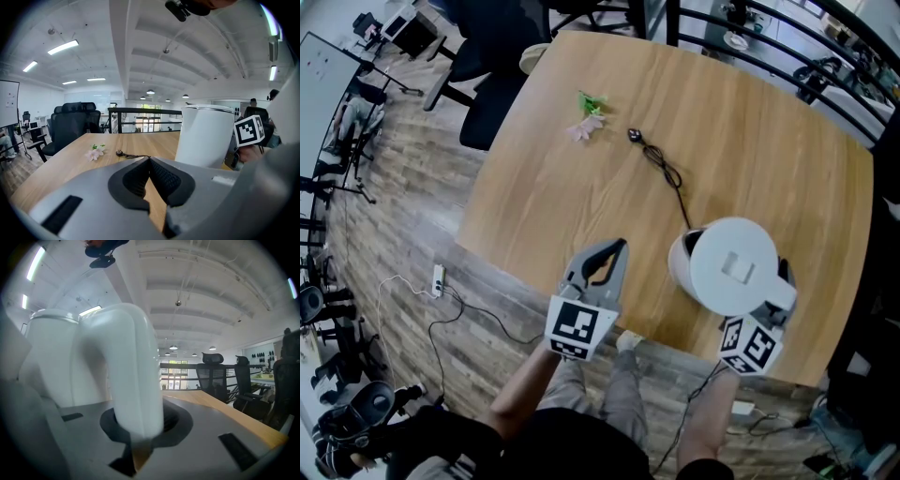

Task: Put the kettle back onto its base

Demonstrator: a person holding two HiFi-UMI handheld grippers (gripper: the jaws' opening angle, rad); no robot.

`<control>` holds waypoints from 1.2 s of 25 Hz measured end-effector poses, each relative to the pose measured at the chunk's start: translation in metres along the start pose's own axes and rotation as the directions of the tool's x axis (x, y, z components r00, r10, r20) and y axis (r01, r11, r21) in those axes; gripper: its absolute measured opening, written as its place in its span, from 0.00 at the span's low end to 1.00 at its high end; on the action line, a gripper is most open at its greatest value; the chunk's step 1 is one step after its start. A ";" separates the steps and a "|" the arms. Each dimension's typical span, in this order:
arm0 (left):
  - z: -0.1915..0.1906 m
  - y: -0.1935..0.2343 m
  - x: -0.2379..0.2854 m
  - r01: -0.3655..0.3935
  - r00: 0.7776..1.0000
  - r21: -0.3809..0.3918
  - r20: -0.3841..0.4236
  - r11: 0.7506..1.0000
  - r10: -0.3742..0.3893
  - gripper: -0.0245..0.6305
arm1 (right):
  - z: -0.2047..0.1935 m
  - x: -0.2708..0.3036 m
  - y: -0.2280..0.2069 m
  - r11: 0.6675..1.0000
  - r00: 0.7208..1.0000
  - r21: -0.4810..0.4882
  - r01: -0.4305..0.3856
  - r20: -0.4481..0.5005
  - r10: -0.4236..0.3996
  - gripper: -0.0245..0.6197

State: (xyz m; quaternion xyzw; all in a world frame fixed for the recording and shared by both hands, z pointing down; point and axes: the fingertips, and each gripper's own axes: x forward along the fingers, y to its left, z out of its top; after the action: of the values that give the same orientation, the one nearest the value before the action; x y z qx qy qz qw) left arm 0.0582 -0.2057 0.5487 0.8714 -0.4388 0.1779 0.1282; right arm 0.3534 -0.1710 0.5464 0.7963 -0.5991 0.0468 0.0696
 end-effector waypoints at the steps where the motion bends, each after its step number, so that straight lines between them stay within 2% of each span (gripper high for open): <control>1: 0.000 0.000 0.000 0.000 1.000 0.003 0.003 1.000 0.000 0.04 | -0.001 0.000 -0.001 1.000 1.000 0.001 -0.002 0.001 0.002 0.11; 14: 0.000 0.000 -0.001 0.011 1.000 0.012 0.011 1.000 -0.011 0.04 | 0.003 -0.004 0.002 1.000 0.999 -0.016 -0.007 0.036 0.007 0.12; 30: -0.003 0.000 0.002 0.019 1.000 0.001 0.006 1.000 -0.019 0.04 | 0.000 -0.004 0.002 1.000 1.000 -0.020 0.014 0.021 -0.014 0.13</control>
State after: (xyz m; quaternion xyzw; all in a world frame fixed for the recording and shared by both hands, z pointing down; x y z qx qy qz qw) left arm 0.0585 -0.2060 0.5518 0.8761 -0.4309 0.1742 0.1281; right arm 0.3500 -0.1681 0.5463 0.8002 -0.5946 0.0320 0.0716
